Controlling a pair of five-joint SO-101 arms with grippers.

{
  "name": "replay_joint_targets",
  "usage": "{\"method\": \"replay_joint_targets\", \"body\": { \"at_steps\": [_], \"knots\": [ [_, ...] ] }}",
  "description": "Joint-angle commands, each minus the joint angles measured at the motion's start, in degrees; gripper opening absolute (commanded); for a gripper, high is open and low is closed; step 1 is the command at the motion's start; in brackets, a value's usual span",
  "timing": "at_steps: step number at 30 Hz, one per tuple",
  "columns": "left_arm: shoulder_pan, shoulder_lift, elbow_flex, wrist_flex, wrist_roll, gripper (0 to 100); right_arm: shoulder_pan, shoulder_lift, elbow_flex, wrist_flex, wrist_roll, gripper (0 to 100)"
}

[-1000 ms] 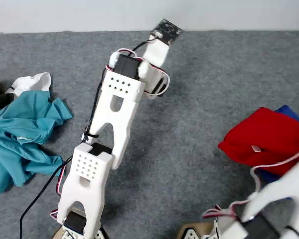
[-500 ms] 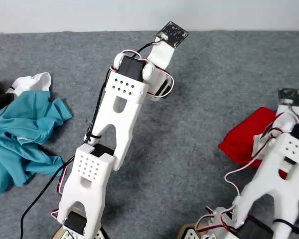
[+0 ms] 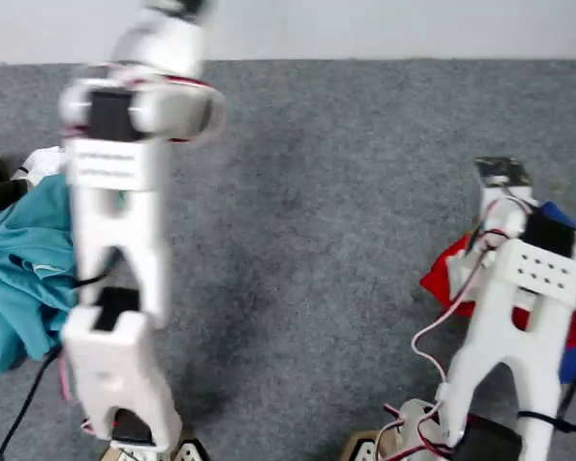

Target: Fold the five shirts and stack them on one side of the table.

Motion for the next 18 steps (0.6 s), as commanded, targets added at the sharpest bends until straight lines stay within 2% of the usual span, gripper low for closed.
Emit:
{"method": "replay_joint_targets", "body": {
  "at_steps": [1, 5, 9, 14, 18],
  "knots": [
    [-12.66, -8.97, 12.53, 1.14, 0.18, 18, -4.88, -2.51, -2.2, 0.75, -0.26, 19.7],
    [-25.67, -13.8, 28.53, 1.05, -1.05, 18, -7.16, -2.51, -2.2, 0.84, -0.18, 19.7],
    [-34.55, -15.12, 39.08, 0.97, -7.56, 18, -7.43, -2.51, -2.2, 0.84, -0.18, 19.7],
    [-39.74, -15.12, 48.04, -4.84, -9.76, 18, -7.43, -2.51, -2.2, 0.92, -0.18, 19.7],
    [-39.82, -15.12, 53.85, -8.44, -9.76, 18, -7.43, -2.51, -2.11, 1.01, -0.18, 19.7]
  ]
}}
